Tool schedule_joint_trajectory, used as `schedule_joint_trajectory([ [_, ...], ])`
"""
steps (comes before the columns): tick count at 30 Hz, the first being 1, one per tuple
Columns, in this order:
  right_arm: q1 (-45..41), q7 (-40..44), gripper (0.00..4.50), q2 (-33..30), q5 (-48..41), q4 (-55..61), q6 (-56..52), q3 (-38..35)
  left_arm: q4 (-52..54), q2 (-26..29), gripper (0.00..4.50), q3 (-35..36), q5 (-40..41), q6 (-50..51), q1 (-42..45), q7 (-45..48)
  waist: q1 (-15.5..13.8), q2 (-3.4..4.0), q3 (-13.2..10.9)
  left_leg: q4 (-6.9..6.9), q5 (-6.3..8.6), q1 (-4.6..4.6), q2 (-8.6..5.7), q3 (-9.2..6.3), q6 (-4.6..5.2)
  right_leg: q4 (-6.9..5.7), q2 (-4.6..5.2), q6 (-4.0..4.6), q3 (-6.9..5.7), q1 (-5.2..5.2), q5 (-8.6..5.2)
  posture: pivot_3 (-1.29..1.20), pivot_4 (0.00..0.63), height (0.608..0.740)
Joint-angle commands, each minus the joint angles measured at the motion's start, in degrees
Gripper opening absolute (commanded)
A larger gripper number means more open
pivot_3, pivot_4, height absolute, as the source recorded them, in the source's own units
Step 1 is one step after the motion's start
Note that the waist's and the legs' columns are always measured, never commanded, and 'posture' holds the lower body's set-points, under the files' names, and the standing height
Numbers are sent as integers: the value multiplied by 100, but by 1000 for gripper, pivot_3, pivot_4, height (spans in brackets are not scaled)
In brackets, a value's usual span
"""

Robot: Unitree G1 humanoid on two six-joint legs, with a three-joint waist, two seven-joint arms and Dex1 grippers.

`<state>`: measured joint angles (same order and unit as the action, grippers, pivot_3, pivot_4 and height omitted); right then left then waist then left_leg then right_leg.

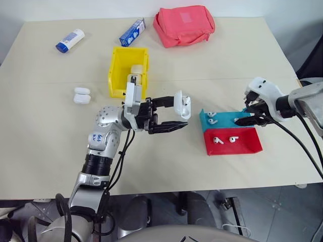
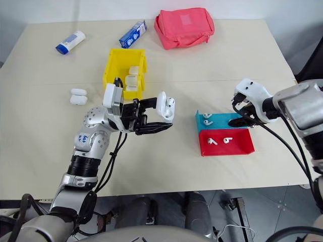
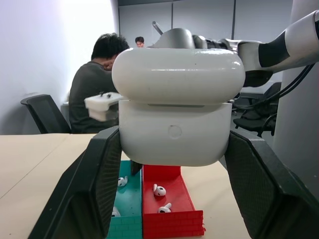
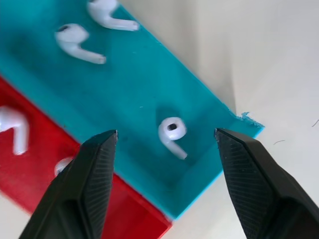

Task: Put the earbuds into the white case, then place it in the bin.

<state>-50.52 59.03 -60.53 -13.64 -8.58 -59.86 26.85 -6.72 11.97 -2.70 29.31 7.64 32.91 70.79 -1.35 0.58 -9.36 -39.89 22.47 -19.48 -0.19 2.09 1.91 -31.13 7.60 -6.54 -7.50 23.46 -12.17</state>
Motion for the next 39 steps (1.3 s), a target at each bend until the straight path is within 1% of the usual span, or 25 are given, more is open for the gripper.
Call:
schedule_joint_trajectory([
  [1,-223,162,3192,82,314,-226,89,26,310,-45,2762,-24,165,-9,-39,-40,0,0,0,-1,0,0,-1,0,0,0,0,0,0,-1,0,0,150,740],
  [7,-392,334,3192,351,694,-705,186,148,434,-52,2762,-34,186,23,-118,-83,1,3,2,-2,-2,3,0,1,-3,-2,-3,0,-1,-2,0,0,150,740],
  [12,-427,608,3192,404,902,-847,255,219,523,-49,2762,-36,197,38,-189,-143,0,3,2,-3,-2,2,-1,2,-3,-3,-4,-1,-1,-2,0,0,150,740],
  [22,-425,847,3192,589,1372,-1093,552,243,567,-61,2762,-46,203,50,-219,-248,5,5,3,-3,-3,3,-1,3,-4,-5,-5,-1,-1,-3,0,0,150,740],
  [28,-225,947,3192,651,1375,-839,1102,-19,531,-52,2762,-37,196,38,-211,-276,6,5,3,-3,-4,4,-1,4,-6,-6,-8,-1,-1,-3,0,0,150,740],
  [39,164,1366,3192,406,1265,-25,1138,-281,456,-74,2762,-45,183,20,-156,-272,-3,5,3,-5,-4,5,-1,3,-7,-7,-9,-1,-3,-6,1,0,150,740],
])
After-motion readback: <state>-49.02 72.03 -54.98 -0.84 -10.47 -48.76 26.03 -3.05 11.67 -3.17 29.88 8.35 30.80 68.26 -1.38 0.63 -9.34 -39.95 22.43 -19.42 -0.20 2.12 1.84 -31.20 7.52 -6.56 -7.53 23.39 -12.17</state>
